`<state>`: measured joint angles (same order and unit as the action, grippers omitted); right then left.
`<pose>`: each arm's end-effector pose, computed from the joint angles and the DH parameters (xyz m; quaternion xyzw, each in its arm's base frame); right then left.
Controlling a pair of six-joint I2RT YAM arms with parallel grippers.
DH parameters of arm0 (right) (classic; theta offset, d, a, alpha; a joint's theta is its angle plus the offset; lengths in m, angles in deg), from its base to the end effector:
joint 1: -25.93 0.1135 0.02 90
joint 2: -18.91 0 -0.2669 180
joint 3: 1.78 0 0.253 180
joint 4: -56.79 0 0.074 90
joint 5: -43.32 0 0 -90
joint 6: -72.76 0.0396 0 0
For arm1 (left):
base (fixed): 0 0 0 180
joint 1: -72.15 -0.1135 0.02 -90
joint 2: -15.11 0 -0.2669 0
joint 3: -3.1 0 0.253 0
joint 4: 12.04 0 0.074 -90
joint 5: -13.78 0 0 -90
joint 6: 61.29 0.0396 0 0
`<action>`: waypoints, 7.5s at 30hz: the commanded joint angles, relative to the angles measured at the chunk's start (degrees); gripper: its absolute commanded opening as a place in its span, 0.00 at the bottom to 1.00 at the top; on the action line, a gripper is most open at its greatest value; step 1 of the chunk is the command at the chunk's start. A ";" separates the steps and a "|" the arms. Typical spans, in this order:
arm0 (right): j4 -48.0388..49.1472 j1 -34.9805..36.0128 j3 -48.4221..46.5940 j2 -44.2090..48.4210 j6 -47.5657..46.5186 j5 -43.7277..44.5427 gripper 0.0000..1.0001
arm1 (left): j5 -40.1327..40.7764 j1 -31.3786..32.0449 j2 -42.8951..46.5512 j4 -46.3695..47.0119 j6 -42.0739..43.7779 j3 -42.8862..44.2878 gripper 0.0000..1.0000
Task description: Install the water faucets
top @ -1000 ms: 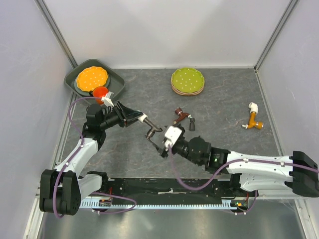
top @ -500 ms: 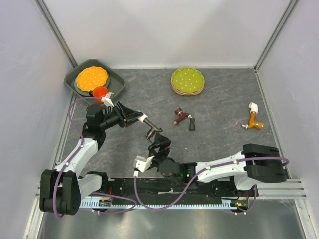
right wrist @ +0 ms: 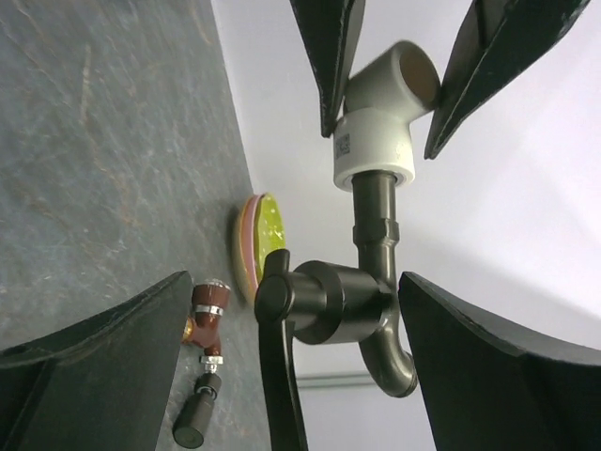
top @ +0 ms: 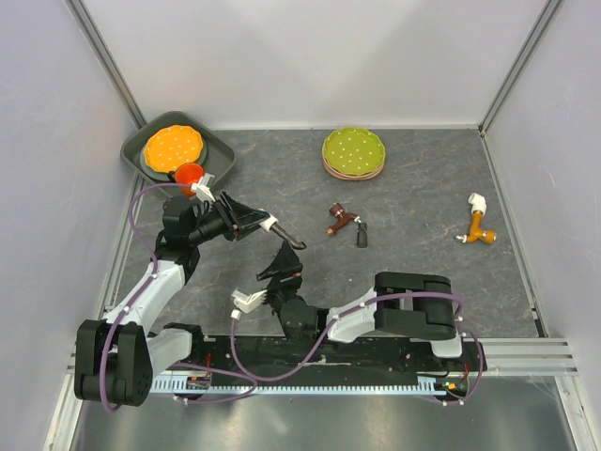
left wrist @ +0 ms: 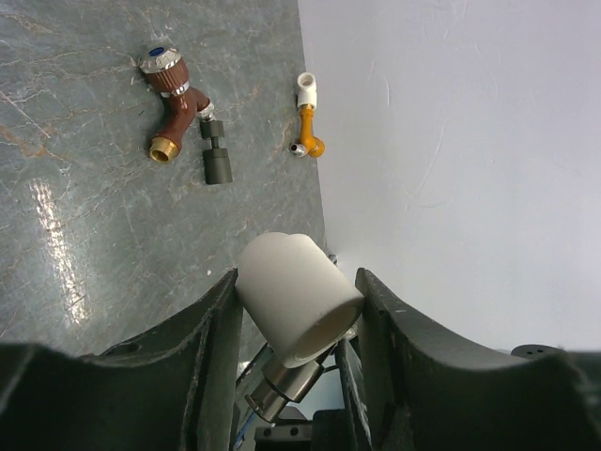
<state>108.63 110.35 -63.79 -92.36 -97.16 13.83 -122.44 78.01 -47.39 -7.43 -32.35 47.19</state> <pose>0.0708 0.3702 0.1747 -0.5417 0.4421 -0.3234 0.6376 0.2311 -0.0525 0.2462 -0.1207 0.7536 -0.5706 0.3032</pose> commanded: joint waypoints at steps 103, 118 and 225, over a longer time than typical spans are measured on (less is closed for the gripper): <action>-43.07 -7.79 1.62 33.84 41.52 -23.88 0.98 | -1.77 -0.07 1.42 -0.05 1.20 2.50 0.02; -14.50 -5.85 2.77 16.52 16.47 -6.90 0.98 | -2.30 -0.07 1.24 -0.05 1.29 2.68 0.02; -18.37 -4.53 -1.19 19.69 26.75 -6.11 0.00 | 8.07 4.15 2.47 -20.00 15.70 9.62 0.59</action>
<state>82.20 105.08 -61.78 -70.91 -65.23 3.47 -112.25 81.29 -45.18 -27.58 -18.49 54.08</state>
